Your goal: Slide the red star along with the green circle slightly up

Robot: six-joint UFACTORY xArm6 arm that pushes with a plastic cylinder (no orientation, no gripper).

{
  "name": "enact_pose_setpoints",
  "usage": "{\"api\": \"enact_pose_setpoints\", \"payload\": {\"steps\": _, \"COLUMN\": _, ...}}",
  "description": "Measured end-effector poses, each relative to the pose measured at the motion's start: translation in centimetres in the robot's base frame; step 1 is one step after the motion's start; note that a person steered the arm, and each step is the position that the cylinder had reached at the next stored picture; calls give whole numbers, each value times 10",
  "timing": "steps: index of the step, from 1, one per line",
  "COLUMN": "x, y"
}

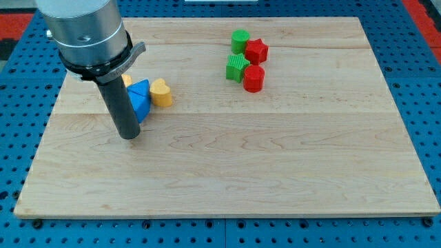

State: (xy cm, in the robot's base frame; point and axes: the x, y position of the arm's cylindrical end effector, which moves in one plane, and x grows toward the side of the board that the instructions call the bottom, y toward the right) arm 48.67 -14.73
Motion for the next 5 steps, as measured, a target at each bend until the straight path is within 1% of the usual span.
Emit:
{"api": "enact_pose_setpoints", "payload": {"steps": 2, "x": 6, "y": 1}}
{"api": "enact_pose_setpoints", "payload": {"steps": 3, "x": 1, "y": 66}}
{"api": "enact_pose_setpoints", "payload": {"steps": 4, "x": -34, "y": 173}}
{"api": "enact_pose_setpoints", "payload": {"steps": 5, "x": -120, "y": 272}}
